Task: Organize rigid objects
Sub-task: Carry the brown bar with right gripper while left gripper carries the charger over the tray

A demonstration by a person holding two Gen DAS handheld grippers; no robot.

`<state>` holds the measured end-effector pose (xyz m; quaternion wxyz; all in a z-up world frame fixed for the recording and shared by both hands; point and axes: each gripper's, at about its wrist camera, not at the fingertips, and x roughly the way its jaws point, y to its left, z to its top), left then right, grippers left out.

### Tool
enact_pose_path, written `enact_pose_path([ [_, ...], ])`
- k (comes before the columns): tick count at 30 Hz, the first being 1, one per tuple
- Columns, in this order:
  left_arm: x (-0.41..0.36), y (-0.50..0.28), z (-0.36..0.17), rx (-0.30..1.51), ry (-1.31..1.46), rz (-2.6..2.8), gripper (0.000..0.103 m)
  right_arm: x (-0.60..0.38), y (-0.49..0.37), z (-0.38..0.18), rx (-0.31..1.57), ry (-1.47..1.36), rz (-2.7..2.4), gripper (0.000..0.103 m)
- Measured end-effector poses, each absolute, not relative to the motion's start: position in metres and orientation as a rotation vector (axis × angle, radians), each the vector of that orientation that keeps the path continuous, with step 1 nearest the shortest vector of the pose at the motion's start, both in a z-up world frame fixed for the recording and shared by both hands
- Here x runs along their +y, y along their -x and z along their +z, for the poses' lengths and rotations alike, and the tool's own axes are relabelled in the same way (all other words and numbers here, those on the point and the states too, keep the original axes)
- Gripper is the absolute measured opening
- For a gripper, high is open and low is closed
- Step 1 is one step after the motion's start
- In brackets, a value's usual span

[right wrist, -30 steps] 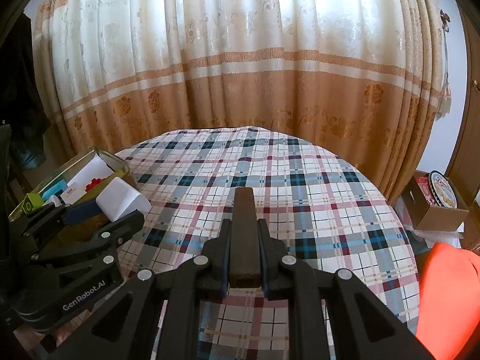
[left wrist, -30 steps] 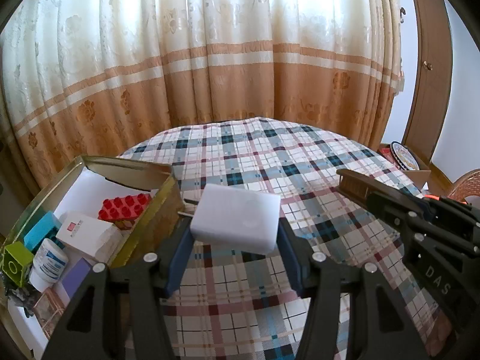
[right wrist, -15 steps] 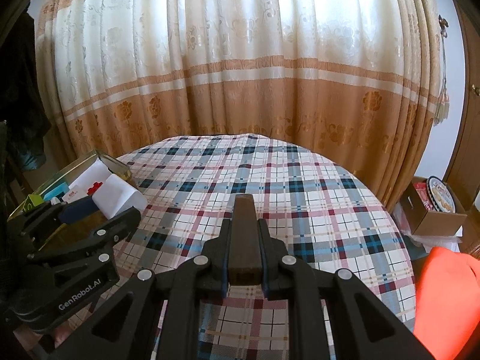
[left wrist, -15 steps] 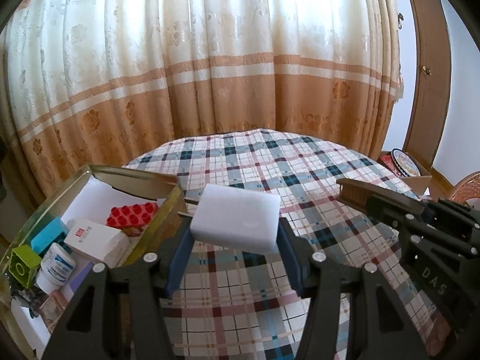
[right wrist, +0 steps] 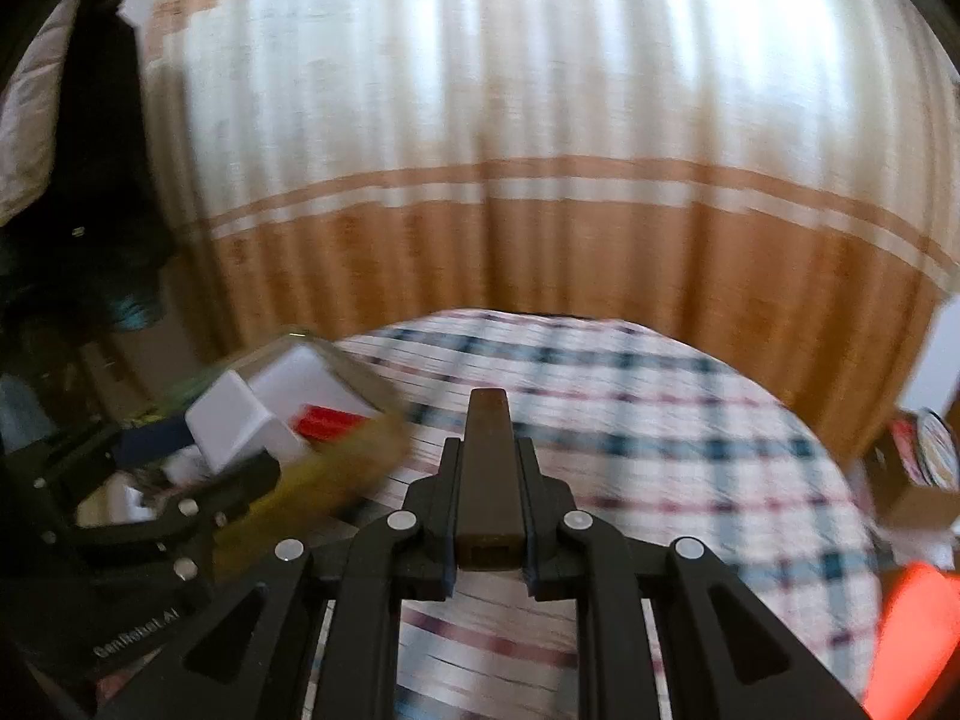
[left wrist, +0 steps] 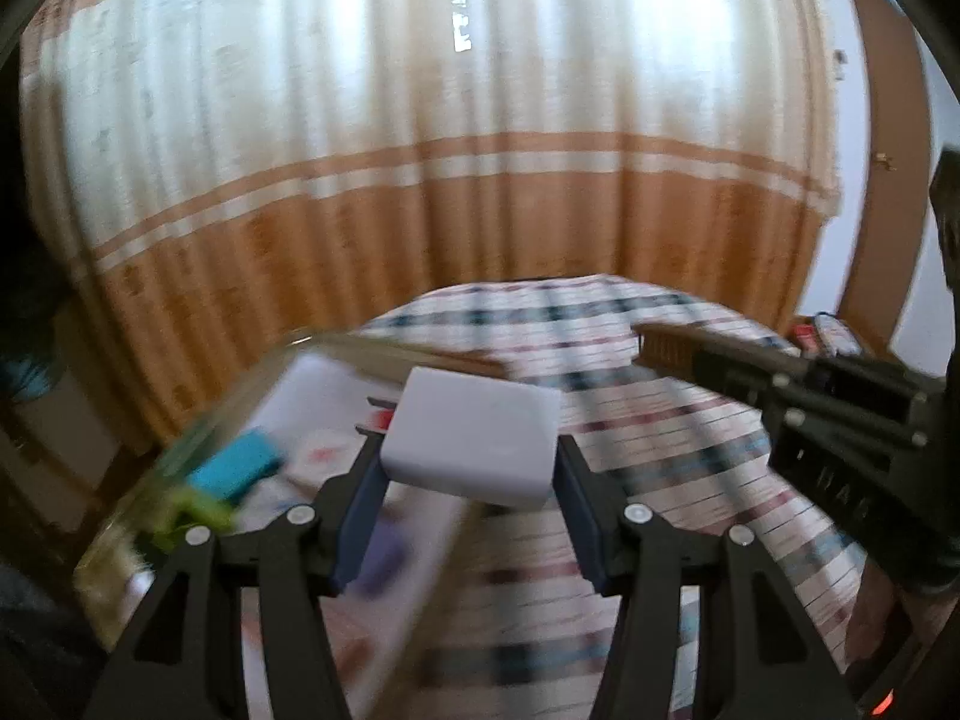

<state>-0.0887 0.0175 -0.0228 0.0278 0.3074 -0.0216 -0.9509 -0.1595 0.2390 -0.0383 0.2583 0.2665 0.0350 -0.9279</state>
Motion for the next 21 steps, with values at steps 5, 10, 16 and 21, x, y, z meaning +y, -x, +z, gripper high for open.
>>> enact_pose_path([
  [5,-0.029,0.078,-0.025,-0.043,-0.980,-2.808,0.055,0.183,0.161,-0.032,0.105,-0.719,-2.367,0.017],
  [10,-0.061,0.074,-0.038,-0.013,-1.043,-2.696,0.055,0.128,0.151,-0.039,0.192,-0.723,-2.260,0.017],
  [16,-0.074,0.069,-0.045,0.018,-1.065,-2.673,0.055,0.091,0.145,-0.057,0.289,-0.763,-2.201,0.017],
  [21,-0.072,0.073,-0.050,0.041,-1.102,-2.679,0.055,0.087,0.146,-0.061,0.286,-0.792,-2.189,0.017],
])
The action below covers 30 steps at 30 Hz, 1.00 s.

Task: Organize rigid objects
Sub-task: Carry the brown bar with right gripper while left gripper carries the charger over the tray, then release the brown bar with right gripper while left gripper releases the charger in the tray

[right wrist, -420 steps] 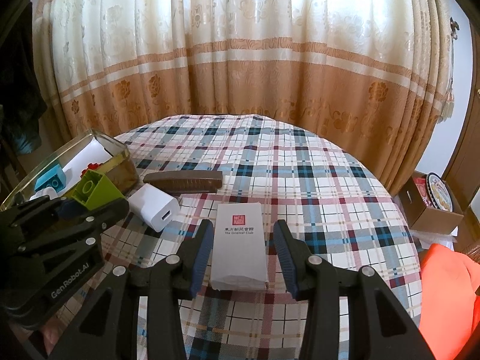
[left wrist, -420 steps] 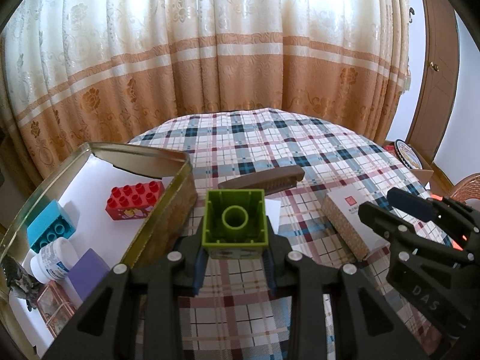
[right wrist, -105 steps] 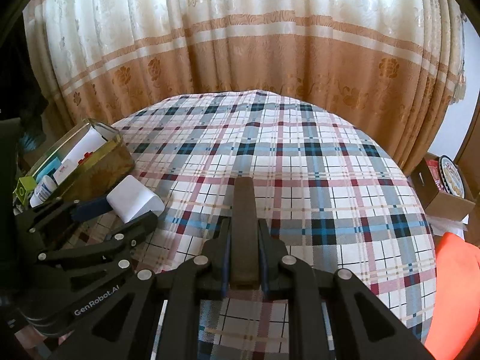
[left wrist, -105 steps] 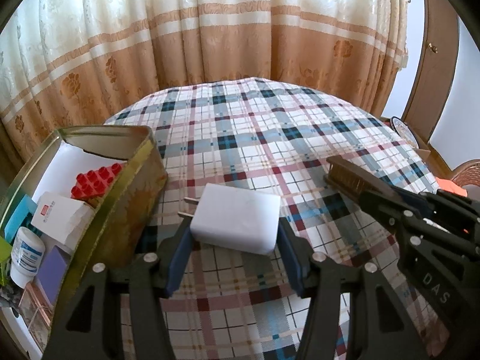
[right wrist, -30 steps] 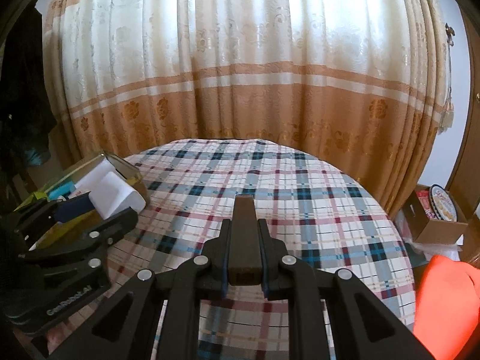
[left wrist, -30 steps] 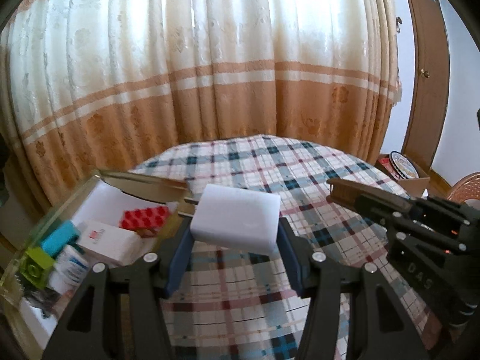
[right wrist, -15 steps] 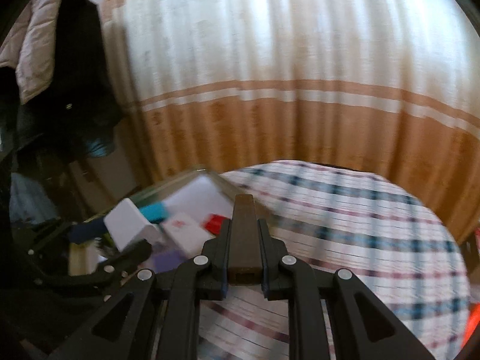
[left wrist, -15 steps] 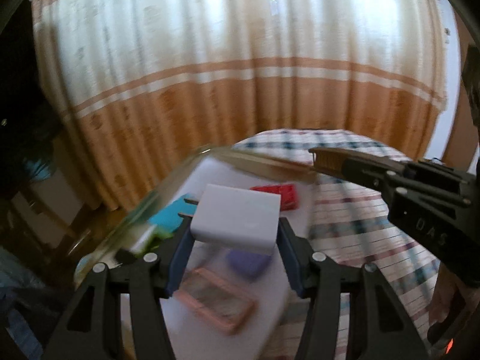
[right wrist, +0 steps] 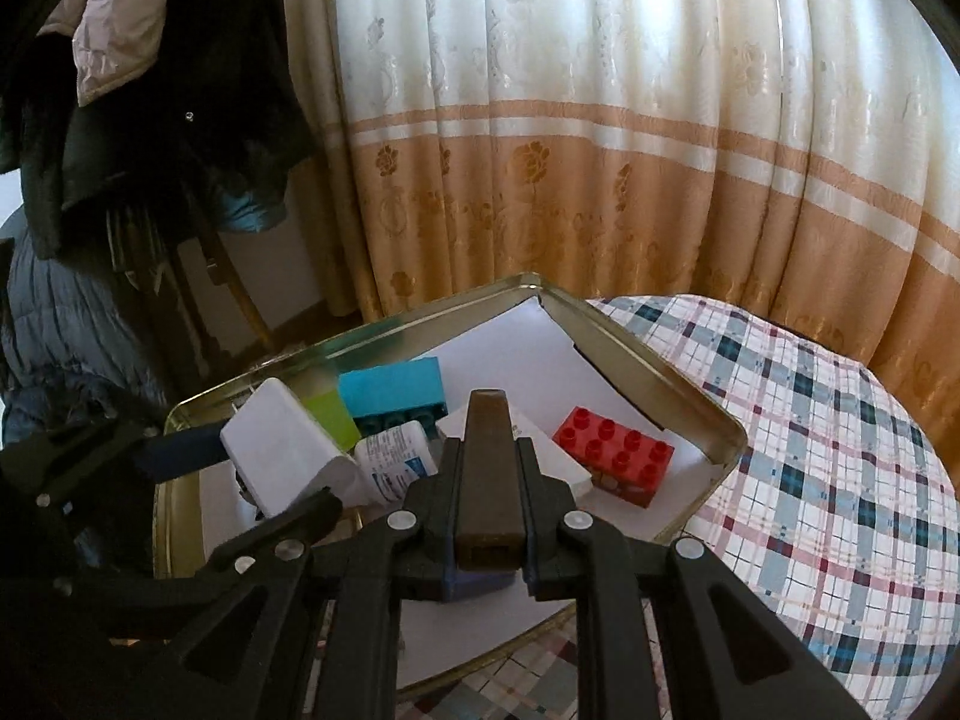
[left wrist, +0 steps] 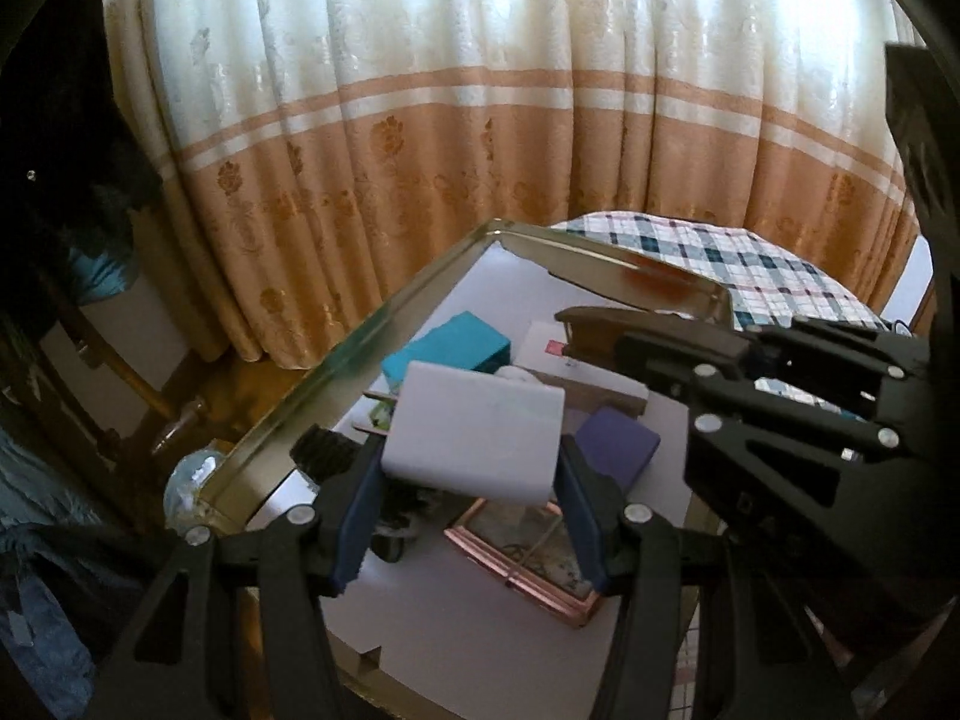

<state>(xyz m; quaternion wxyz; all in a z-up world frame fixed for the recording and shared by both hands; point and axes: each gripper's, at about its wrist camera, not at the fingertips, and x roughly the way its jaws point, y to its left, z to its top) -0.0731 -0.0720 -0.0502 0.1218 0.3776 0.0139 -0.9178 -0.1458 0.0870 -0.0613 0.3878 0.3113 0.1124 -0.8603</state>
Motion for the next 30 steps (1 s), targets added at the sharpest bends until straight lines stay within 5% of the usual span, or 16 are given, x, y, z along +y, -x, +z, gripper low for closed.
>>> enact_pose_path([
  [2,-0.073,0.074,-0.053,0.044,-1.120,-2.669,0.056,0.087,0.149,-0.062,0.278,-0.811,-2.163,0.023],
  [4,-0.073,0.076,-0.055,0.050,-1.139,-2.663,0.059,0.087,0.149,-0.061,0.284,-0.815,-2.163,0.053],
  [6,-0.072,0.074,-0.055,0.059,-1.141,-2.662,0.062,0.089,0.147,-0.058,0.266,-0.795,-2.170,0.064],
  [13,-0.079,0.067,-0.043,0.075,-1.096,-2.653,0.088,0.098,0.142,-0.045,0.251,-0.765,-2.218,0.067],
  [30,-0.094,0.055,-0.018,0.110,-1.033,-2.627,0.098,0.110,0.125,-0.019,0.214,-0.716,-2.261,0.072],
])
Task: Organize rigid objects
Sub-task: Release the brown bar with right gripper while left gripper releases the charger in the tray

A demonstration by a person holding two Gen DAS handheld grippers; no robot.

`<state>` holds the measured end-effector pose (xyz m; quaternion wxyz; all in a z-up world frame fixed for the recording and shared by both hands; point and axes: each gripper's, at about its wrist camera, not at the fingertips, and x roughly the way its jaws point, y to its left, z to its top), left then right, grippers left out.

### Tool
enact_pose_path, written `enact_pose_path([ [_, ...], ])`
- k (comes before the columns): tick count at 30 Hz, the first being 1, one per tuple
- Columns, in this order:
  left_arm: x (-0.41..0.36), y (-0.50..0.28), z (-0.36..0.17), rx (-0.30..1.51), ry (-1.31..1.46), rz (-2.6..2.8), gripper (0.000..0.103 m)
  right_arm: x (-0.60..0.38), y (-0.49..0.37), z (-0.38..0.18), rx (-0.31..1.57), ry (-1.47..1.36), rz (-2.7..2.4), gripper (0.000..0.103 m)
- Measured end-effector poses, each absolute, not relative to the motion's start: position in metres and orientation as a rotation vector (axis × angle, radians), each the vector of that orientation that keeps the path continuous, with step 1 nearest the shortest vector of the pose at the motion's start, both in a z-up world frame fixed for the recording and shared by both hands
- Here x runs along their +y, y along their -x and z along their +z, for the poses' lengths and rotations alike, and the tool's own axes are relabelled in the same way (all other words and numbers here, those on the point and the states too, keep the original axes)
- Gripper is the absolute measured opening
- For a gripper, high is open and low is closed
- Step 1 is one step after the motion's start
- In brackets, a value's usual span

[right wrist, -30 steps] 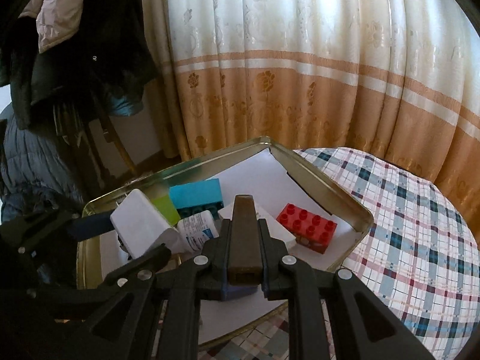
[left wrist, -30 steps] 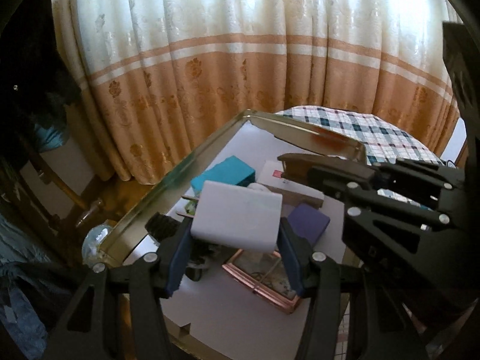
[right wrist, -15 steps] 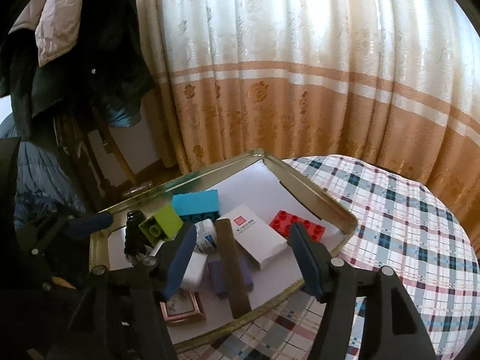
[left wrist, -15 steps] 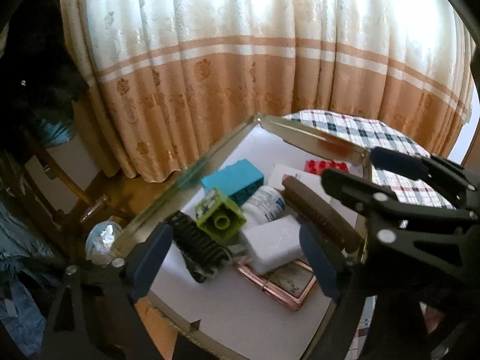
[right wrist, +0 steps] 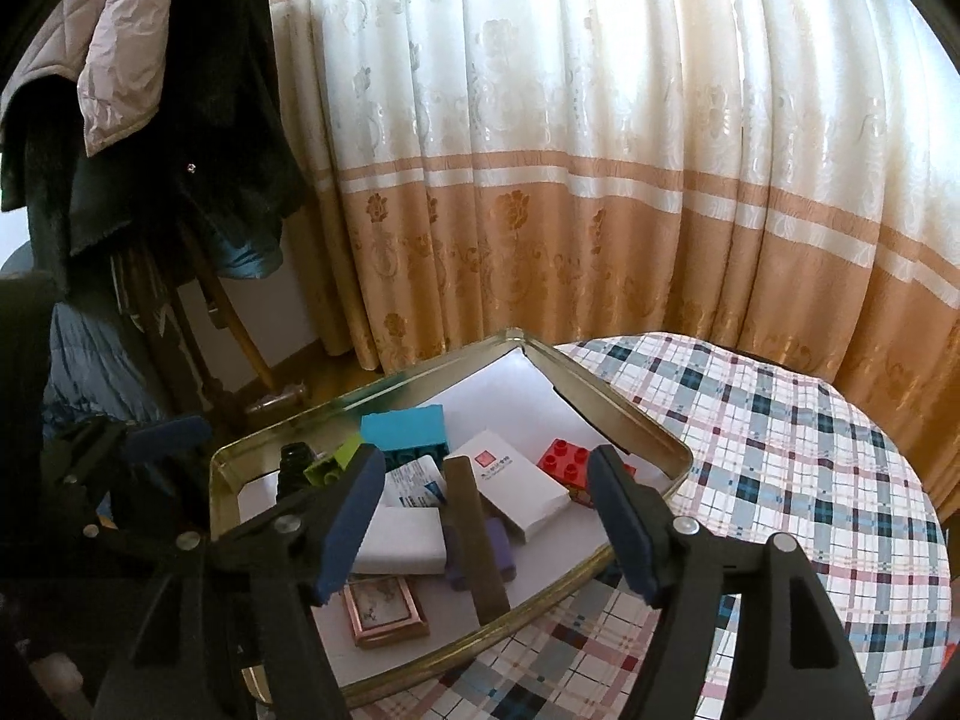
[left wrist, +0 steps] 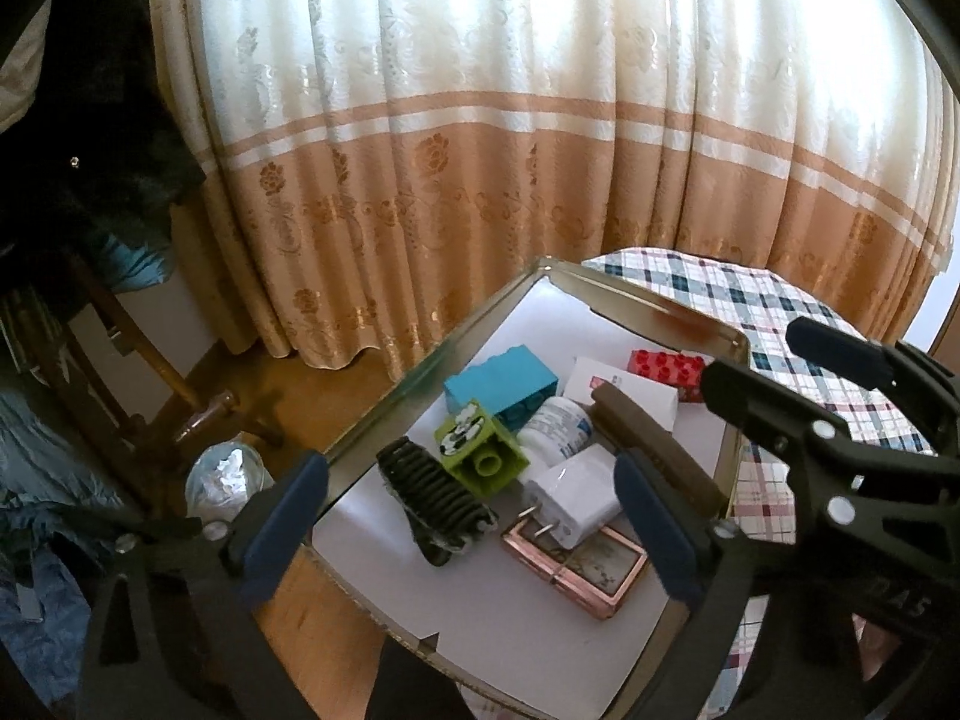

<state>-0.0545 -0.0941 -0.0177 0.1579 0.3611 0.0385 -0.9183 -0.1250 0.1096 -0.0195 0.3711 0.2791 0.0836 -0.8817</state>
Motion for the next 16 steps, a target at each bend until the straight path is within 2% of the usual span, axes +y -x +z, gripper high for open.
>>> enact_pose_path([
  [9,-0.101,0.050,-0.015,0.092,-0.990,-2.582,0.095,0.113,0.121,-0.017,0.209,-0.713,-2.258,0.072],
  [13,-0.105,0.052,-0.018,0.120,-1.032,-2.572,0.098,0.113,0.119,-0.016,0.213,-0.710,-2.255,0.073],
  [16,-0.101,0.052,-0.020,0.061,-1.035,-2.561,0.102,0.114,0.116,-0.015,0.217,-0.711,-2.251,0.073],
])
